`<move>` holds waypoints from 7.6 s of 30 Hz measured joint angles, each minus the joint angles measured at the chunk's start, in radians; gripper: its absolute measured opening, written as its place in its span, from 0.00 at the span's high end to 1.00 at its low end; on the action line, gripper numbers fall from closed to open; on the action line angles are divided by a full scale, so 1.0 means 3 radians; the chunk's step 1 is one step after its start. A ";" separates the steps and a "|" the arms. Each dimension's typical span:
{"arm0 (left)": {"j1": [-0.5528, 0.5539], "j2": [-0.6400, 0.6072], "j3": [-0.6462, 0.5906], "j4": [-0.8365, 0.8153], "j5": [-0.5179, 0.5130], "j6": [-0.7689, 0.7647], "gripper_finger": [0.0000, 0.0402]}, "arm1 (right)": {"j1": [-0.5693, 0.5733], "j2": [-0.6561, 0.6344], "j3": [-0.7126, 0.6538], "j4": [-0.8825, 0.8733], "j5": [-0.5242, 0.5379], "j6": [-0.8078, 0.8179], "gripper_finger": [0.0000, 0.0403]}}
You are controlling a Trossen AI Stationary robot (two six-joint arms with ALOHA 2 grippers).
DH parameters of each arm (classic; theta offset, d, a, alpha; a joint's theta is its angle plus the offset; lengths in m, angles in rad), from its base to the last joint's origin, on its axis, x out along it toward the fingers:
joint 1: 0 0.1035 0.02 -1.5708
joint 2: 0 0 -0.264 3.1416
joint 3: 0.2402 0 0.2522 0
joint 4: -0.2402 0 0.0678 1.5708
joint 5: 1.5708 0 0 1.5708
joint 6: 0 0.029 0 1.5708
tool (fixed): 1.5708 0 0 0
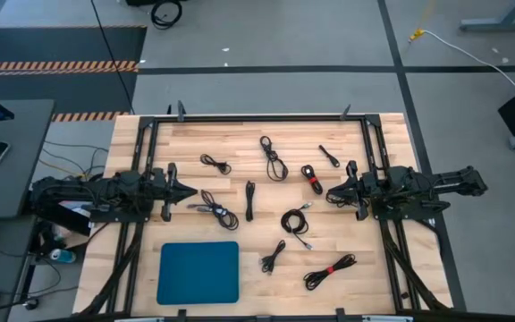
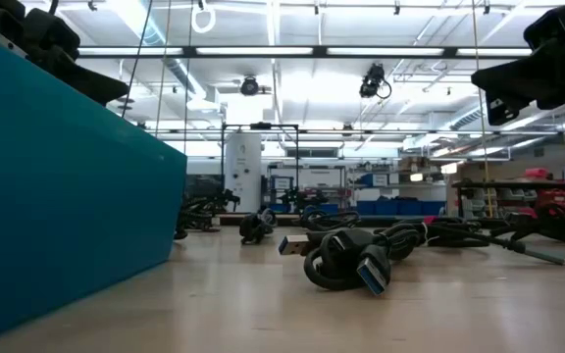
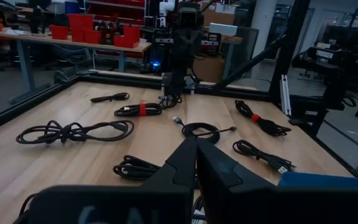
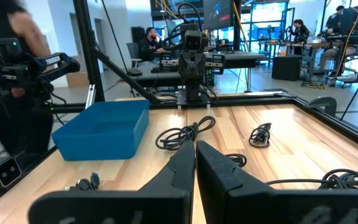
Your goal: Pick and place USB-C Cables
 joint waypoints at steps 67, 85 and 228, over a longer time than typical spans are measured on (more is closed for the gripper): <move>-0.0001 0.0000 0.0001 0.2110 -0.0541 -0.1270 0.95 | -0.0003 -0.0001 0.0000 0.2227 0.0630 0.0031 0.94; -0.0002 0.1122 0.1643 -0.0139 -0.1053 -0.0665 0.63 | -0.0003 0.0141 0.0201 0.2328 0.1165 0.0858 0.66; -0.2234 0.5736 0.4968 -0.3158 0.0640 -0.3937 0.96 | -0.0010 0.2134 0.2273 0.1508 -0.0181 0.0735 0.60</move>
